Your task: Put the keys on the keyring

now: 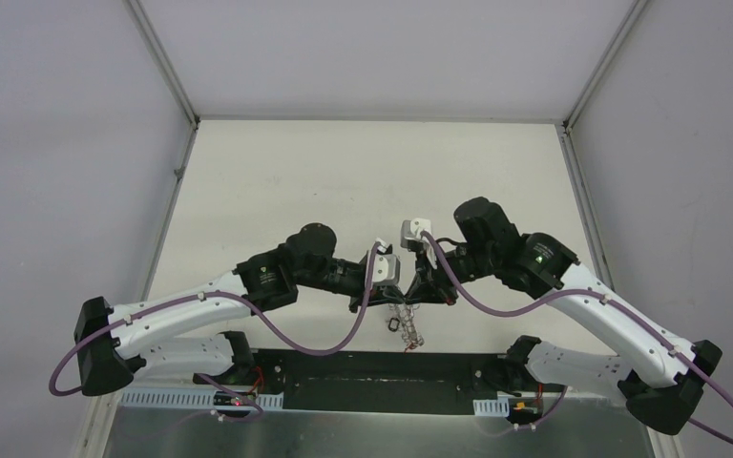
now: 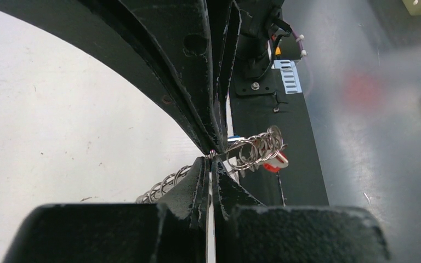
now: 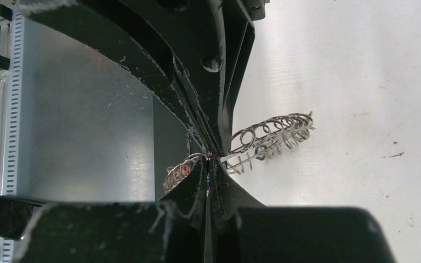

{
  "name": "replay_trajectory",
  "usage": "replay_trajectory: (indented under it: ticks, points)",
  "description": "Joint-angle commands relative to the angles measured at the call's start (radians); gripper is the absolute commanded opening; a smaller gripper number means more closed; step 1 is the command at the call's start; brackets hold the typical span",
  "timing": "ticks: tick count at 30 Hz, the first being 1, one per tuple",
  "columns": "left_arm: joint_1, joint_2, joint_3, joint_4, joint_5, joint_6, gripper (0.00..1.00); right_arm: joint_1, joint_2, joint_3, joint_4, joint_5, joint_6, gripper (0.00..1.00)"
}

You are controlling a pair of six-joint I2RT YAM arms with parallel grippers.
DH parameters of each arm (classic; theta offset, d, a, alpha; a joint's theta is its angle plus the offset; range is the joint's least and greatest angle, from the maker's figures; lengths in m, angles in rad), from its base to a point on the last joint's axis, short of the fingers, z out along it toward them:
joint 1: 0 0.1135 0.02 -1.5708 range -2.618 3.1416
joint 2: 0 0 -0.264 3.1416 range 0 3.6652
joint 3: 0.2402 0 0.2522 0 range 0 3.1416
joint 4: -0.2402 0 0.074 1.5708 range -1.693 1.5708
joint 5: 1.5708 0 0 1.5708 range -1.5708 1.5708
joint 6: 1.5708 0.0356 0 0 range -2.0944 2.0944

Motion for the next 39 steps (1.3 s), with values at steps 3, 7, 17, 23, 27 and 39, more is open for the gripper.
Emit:
replay_trajectory:
  ticks: [3, 7, 17, 23, 27, 39]
  points:
    - [-0.011, -0.017, 0.027, 0.047, 0.029, -0.018, 0.0, -0.002, -0.024, 0.028, 0.082, 0.02, 0.021, 0.01]
    - [-0.011, -0.036, 0.005, 0.077, 0.001, -0.036, 0.0, -0.003, -0.051, 0.01, 0.136, 0.066, 0.063, 0.34]
    - [-0.012, -0.188, -0.178, 0.359, -0.112, -0.119, 0.0, -0.009, -0.206, -0.114, 0.319, 0.025, 0.154, 0.47]
    - [-0.012, -0.258, -0.259, 0.512, -0.112, -0.108, 0.0, -0.012, -0.286, -0.175, 0.419, -0.024, 0.162, 0.47]
    - [-0.011, -0.267, -0.278, 0.579, -0.085, -0.104, 0.0, -0.011, -0.259, -0.167, 0.437, -0.069, 0.167, 0.45]
    - [-0.011, -0.265, -0.298, 0.646, -0.079, -0.11, 0.0, -0.011, -0.199, -0.168, 0.491, -0.103, 0.188, 0.43]
